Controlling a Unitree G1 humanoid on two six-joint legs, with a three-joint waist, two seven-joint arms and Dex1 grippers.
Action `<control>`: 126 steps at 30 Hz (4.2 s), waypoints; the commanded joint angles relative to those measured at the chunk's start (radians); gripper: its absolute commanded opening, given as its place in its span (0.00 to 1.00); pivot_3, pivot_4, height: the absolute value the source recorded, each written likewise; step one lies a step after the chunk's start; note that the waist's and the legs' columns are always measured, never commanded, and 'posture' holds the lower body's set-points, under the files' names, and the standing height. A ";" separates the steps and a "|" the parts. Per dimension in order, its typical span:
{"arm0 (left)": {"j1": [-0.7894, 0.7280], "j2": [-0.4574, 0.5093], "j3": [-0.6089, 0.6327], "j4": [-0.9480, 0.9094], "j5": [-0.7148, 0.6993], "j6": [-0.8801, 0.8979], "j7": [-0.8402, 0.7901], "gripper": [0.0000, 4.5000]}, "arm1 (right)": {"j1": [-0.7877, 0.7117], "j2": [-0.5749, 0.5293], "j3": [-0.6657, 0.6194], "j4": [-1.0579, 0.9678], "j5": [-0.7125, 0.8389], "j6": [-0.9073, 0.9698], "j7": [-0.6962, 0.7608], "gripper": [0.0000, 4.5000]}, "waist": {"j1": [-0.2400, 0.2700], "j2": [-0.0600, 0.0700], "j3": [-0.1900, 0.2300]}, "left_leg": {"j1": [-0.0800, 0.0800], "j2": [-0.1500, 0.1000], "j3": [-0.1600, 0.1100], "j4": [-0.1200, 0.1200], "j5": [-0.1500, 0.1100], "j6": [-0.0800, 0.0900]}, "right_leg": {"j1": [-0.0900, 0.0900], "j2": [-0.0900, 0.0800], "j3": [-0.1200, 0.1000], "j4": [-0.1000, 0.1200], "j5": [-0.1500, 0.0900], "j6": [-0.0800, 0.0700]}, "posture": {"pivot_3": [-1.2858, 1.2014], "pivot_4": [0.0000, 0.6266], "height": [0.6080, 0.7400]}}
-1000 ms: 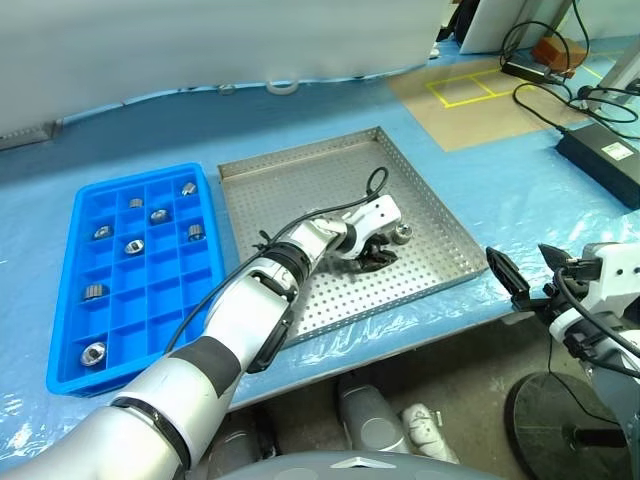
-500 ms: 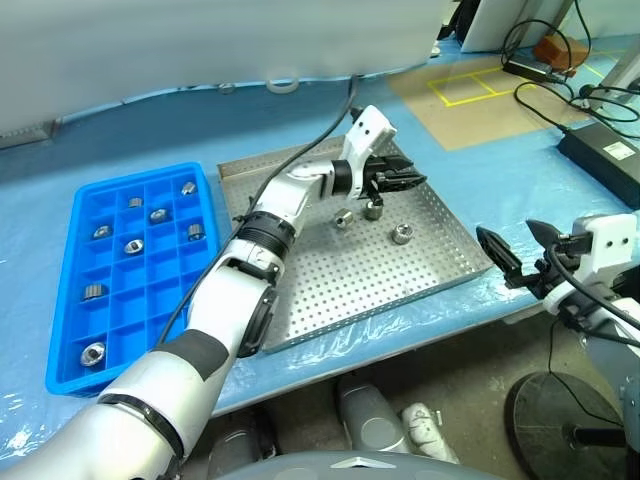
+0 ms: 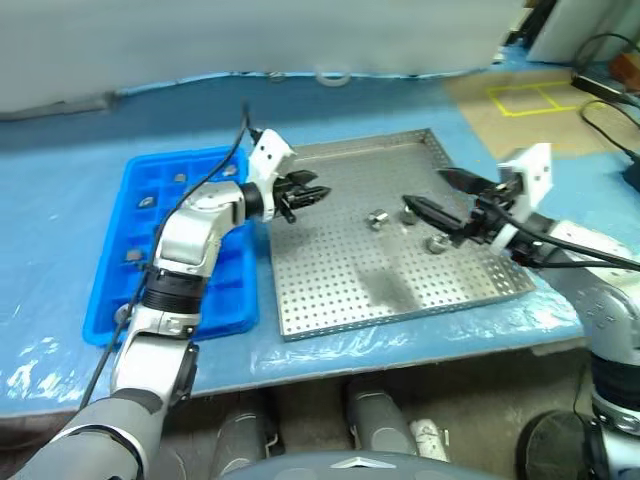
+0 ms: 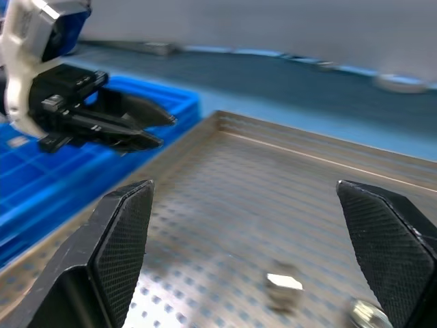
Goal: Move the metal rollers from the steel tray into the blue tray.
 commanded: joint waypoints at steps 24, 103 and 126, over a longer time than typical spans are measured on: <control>0.315 0.133 0.138 -0.191 -0.022 -0.069 0.283 0.38 | -0.282 0.175 0.213 0.348 -0.223 -0.164 0.280 1.00 | 0.206 -0.002 0.001 | -0.010 -0.001 -0.004 0.002 0.016 -0.015 | -0.017 0.000 -0.002 0.021 -0.002 -0.004 | 0.60 0.24 1.00; 0.134 0.059 -0.076 -0.135 -0.229 -0.007 0.022 0.95 | -0.018 0.099 0.118 0.478 -0.494 -0.340 0.173 0.27 | 0.177 -0.003 0.001 | -0.006 0.008 -0.001 -0.003 0.023 -0.016 | -0.018 0.008 -0.002 0.022 0.003 -0.013 | 0.53 0.24 1.00; 0.312 0.303 0.191 -0.174 -0.177 -0.147 0.137 0.95 | -0.469 0.536 0.323 0.796 -0.502 -0.479 0.228 0.27 | 0.210 -0.004 0.002 | -0.009 0.010 -0.002 -0.006 0.029 -0.024 | -0.023 0.009 -0.004 0.023 0.004 -0.015 | 0.64 0.24 1.00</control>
